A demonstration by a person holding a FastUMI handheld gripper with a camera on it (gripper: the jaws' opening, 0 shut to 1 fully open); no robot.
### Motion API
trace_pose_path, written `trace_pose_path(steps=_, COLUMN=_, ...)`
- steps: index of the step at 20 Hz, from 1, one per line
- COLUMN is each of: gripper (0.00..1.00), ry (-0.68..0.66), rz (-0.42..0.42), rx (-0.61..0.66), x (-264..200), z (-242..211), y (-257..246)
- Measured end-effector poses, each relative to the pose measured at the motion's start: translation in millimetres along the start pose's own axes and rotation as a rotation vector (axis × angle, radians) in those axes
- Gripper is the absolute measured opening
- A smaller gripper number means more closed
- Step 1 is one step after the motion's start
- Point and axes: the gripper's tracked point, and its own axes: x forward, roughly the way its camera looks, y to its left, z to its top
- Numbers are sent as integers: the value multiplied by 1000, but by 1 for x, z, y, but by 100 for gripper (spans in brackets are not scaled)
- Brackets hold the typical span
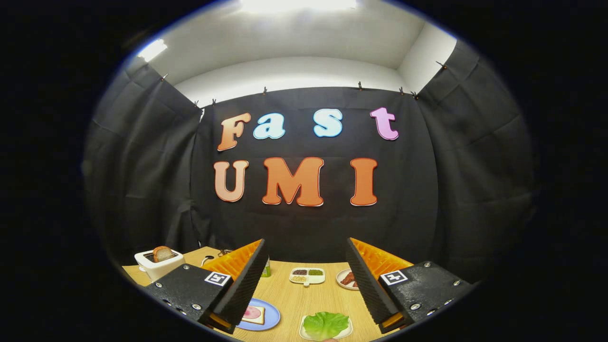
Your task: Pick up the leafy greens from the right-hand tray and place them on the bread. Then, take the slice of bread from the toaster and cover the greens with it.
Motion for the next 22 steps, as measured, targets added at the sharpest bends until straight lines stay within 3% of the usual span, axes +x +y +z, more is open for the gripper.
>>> trace_pose_path(steps=9, gripper=99, ry=98, rz=8, rx=-9, x=14, z=-43, y=-12)
trace_pose_path(steps=19, gripper=99, ry=429, rz=-12, rx=9, x=40, z=-146, y=-29)
trace_pose_path(steps=22, gripper=99, ry=545, rz=32, rx=31, x=40, z=-172, y=-20)
